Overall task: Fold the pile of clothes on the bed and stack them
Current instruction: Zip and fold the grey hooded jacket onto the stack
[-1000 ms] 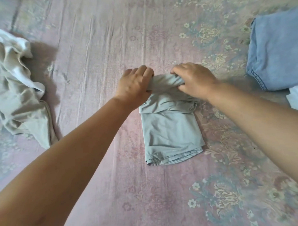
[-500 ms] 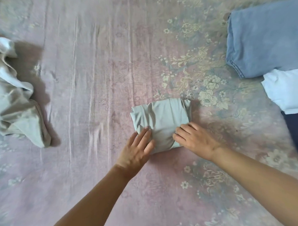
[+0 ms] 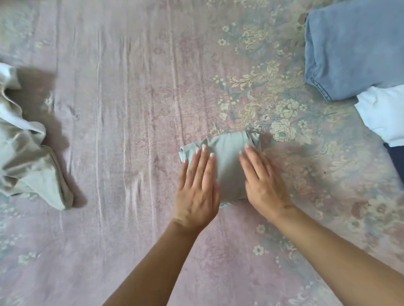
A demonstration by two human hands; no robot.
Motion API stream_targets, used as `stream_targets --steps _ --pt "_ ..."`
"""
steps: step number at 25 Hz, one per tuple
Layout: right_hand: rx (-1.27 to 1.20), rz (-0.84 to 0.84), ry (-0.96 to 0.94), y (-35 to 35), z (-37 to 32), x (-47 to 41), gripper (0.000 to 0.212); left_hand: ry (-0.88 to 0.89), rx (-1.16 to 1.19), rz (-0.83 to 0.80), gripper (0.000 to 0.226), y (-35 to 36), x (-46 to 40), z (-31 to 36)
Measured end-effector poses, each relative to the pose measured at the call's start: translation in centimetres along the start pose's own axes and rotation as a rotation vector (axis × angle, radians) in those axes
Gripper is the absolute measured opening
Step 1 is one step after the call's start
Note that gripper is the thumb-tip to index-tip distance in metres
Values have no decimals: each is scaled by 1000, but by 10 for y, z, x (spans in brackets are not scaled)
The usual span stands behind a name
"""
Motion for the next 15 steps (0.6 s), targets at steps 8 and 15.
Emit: stream_targets --steps 8,15 --pt "92 -247 62 74 7 -26 68 -252 -175 -183 58 76 -13 -33" --pt "128 -250 132 79 9 -22 67 -298 -186 -203 56 87 -13 -37"
Point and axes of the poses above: each hand's wrist, its own x-axis away from the middle knuckle, its own y-axis out of the palm, z = x × y, the point moved 2 cm from there along -x, towards the middle knuckle, and after that the axes turned 5 degrees about -z, right-handed, at the moved point
